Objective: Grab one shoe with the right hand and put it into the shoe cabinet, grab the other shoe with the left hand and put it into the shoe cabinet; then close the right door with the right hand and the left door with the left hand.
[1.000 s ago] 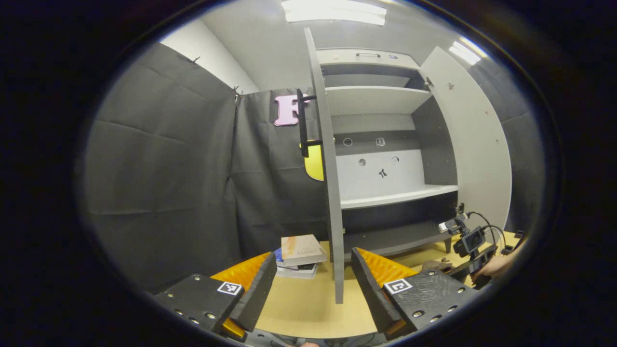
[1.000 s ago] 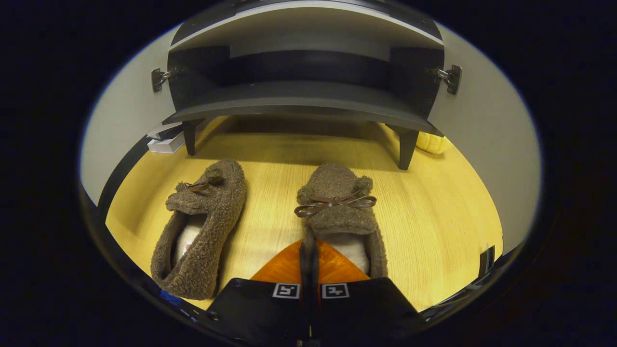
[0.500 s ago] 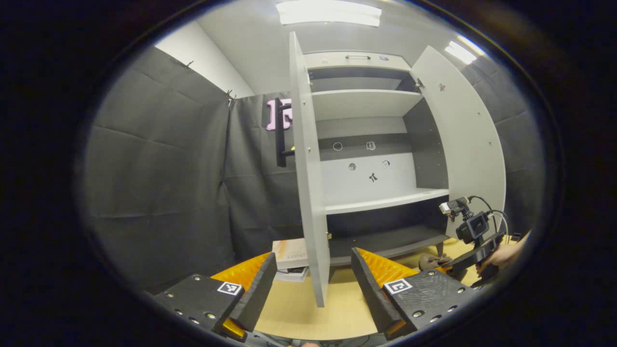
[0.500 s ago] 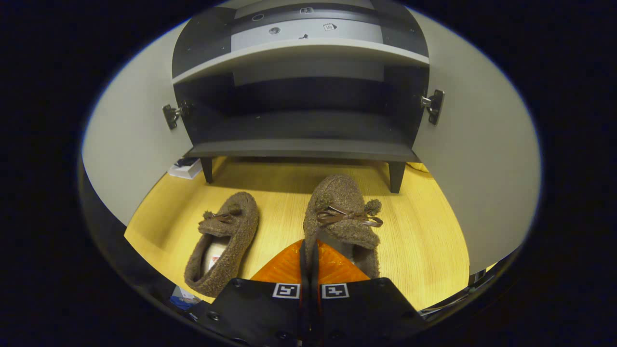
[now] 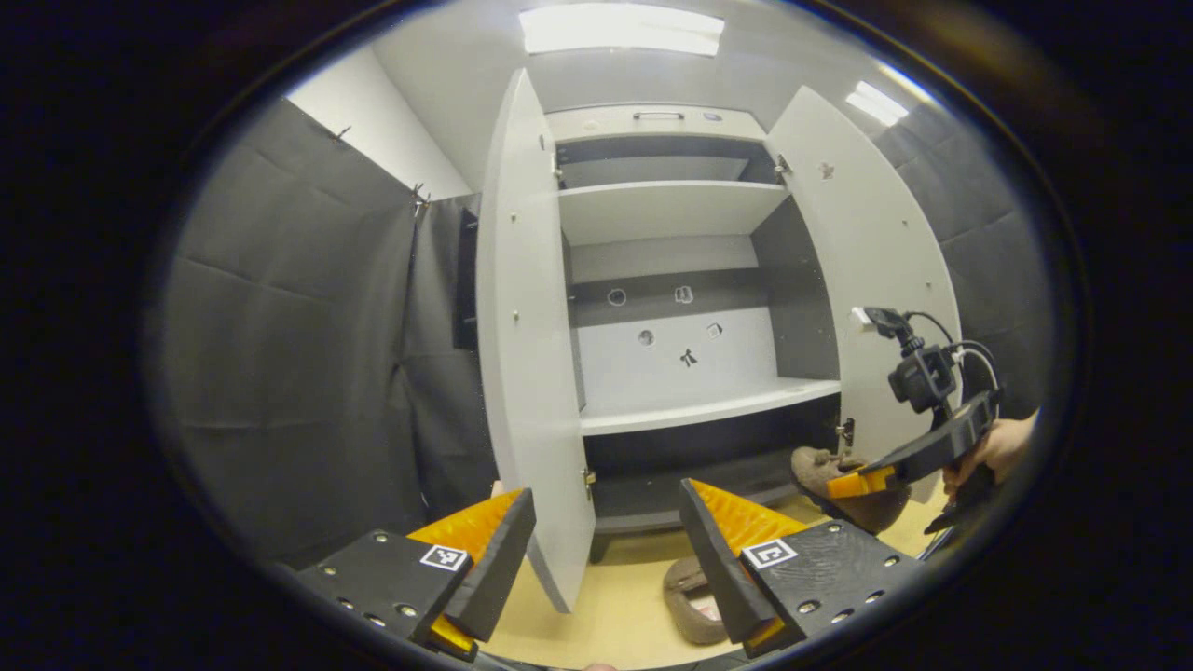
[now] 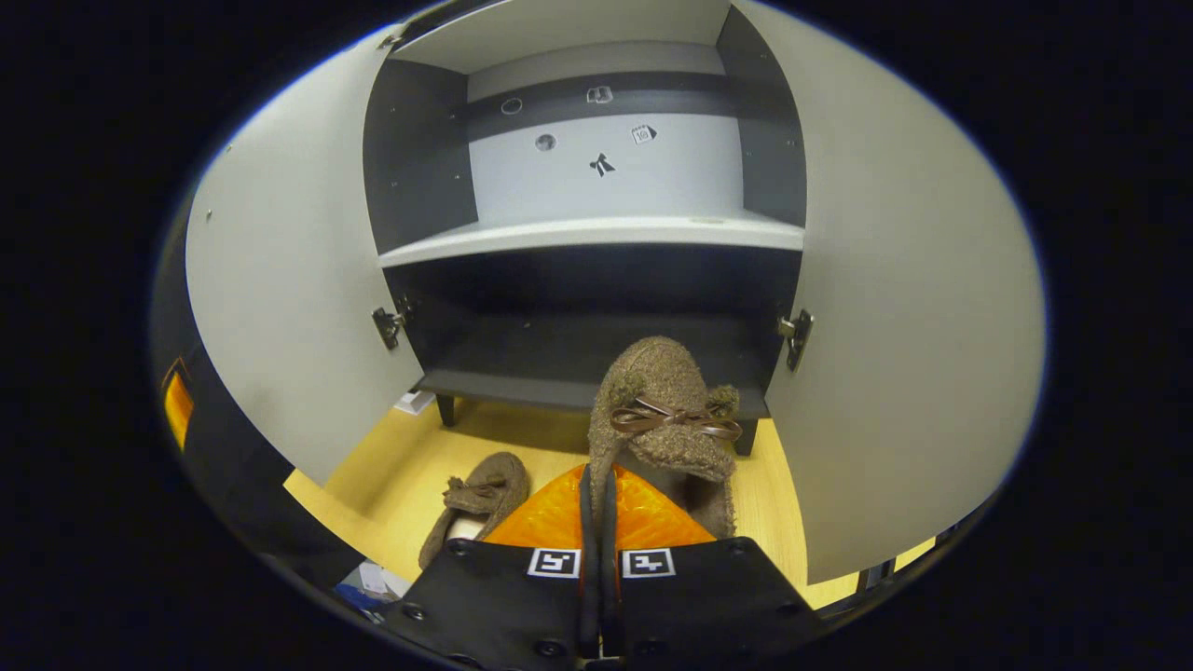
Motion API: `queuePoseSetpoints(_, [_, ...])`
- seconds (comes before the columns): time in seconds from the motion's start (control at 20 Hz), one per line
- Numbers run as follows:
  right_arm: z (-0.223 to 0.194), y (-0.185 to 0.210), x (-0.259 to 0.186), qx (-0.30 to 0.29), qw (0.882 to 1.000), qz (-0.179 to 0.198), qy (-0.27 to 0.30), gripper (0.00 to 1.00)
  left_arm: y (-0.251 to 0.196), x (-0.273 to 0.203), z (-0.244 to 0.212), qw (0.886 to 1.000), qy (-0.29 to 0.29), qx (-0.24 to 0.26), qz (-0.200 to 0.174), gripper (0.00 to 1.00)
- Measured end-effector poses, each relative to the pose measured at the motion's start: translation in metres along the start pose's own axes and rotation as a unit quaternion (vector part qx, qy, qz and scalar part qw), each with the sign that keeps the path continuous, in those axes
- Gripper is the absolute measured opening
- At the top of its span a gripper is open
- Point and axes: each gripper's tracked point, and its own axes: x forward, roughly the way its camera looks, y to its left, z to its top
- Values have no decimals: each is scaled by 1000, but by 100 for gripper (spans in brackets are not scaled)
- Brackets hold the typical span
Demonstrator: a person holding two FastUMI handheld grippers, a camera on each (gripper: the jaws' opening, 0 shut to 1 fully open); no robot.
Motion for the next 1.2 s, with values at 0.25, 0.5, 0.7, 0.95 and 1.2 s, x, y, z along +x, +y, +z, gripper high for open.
queuePoseSetpoints(0.25, [55, 3, -16, -17, 999, 15, -47, 2, -13, 8, 4, 1000, -6, 3, -9, 98])
queuePoseSetpoints(0.5, [115, 8, -17, -28, 995, 29, -95, 2, -14, 20, 9, 1000, -12, 8, -2, 97])
queuePoseSetpoints(0.7, [157, 4, -7, -24, 992, 30, -121, 2, -11, 28, 7, 1000, -9, 10, 7, 97])
queuePoseSetpoints(0.95, [198, -4, 16, -24, 990, 24, -139, 0, -4, 37, 6, 1000, -9, 12, 22, 97])
queuePoseSetpoints(1.2, [238, -16, 51, -19, 990, 11, -140, 0, -10, 45, 4, 1000, -6, 13, 22, 97])
